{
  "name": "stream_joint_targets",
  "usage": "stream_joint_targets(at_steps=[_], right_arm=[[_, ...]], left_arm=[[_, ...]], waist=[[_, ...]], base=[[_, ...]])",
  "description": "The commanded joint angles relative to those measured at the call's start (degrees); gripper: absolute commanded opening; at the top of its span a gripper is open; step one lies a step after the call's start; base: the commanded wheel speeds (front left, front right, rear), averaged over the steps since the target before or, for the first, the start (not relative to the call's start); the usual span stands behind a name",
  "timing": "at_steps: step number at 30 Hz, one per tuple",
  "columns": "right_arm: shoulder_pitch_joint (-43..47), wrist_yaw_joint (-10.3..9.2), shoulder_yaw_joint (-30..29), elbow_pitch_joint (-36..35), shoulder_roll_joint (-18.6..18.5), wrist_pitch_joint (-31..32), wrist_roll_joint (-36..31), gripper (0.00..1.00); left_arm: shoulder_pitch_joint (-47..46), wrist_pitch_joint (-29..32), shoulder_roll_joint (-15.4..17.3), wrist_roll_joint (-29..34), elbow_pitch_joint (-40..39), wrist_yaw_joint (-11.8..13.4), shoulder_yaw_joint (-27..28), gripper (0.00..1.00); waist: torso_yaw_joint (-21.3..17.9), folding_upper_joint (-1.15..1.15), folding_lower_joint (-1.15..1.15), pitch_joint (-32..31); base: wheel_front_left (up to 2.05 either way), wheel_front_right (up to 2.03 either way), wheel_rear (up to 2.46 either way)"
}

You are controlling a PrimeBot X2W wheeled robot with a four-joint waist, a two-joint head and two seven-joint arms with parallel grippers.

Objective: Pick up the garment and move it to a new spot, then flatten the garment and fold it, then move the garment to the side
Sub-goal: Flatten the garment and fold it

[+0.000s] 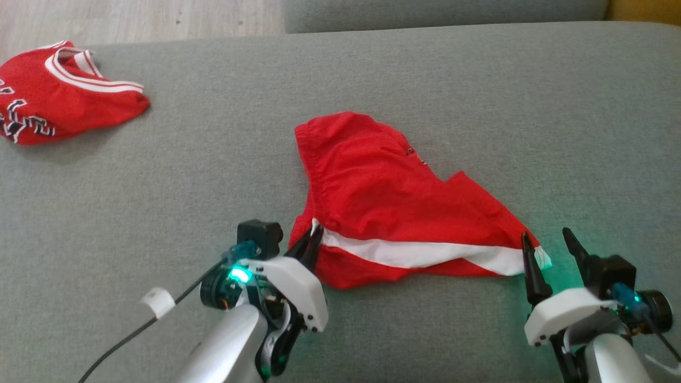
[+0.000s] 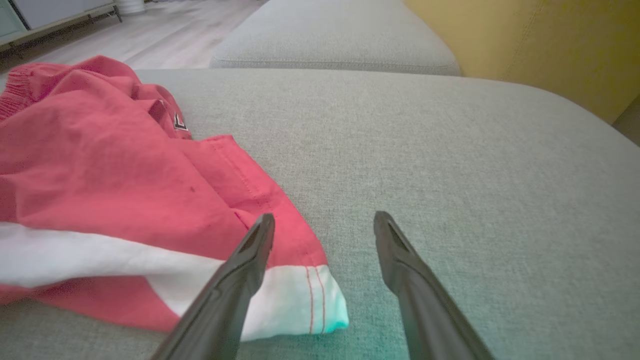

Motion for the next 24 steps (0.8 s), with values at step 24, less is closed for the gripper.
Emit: stream_joint_targets(at_steps=[24], right_arm=[[2.89, 0.43, 2.16, -4.12, -2.35, 9.24, 1.23, 1.0]], left_arm=[[0.43, -2.66, 1.0, -0.53, -4.33, 1.87, 1.88, 0.0]], waist=[[1.08, 0.0, 0.0, 1.06]], base=[[0.0, 0.0, 0.0]])
